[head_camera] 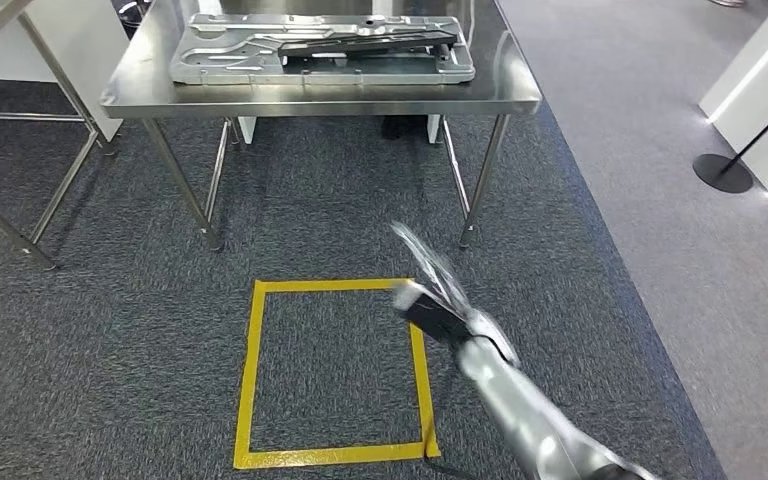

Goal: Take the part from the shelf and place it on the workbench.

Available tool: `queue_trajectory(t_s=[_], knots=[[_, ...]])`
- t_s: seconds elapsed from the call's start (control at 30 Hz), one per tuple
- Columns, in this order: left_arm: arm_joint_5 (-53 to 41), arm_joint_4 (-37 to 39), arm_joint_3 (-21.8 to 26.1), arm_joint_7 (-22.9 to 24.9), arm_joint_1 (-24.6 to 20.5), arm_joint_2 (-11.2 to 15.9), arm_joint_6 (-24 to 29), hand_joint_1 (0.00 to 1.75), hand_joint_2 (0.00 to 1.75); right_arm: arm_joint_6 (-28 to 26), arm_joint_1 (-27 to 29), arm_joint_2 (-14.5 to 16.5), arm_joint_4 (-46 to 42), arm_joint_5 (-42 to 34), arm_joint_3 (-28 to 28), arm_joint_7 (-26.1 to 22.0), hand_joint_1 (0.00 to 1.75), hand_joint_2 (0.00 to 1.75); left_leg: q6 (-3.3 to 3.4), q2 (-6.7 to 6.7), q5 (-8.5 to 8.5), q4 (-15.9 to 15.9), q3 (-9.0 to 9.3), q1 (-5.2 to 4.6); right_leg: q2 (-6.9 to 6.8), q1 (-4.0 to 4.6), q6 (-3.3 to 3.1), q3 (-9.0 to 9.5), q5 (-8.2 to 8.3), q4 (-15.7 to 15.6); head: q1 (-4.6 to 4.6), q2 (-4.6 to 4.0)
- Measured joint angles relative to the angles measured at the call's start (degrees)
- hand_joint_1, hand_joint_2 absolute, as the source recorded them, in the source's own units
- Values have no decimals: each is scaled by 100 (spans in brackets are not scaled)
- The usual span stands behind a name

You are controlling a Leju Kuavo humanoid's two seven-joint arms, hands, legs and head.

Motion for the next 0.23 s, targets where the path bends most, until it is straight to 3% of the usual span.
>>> queue_trajectory(t_s=[0.07,0.1,0.23], knots=[[23,0,72,-42,173,-19,-16,0,0,263,843,-236,-376,-1506,-691,-139,0,0,-30,-43,-28,12,-4,-19,-19,34,-108,336,313,-807,1,0],[17,0,99,-43,234,-24,-18,0,0,232,1069,-295,-554,-1848,-923,-147,0,0,-60,-7,-44,13,-8,-31,-5,56,-149,417,401,-1046,1,0],[-9,0,175,-33,197,-21,-34,0,0,159,1471,-359,-1032,-1251,-1397,7,0,0,-175,115,-83,-26,47,-46,74,54,-207,460,455,-1170,1,0]])
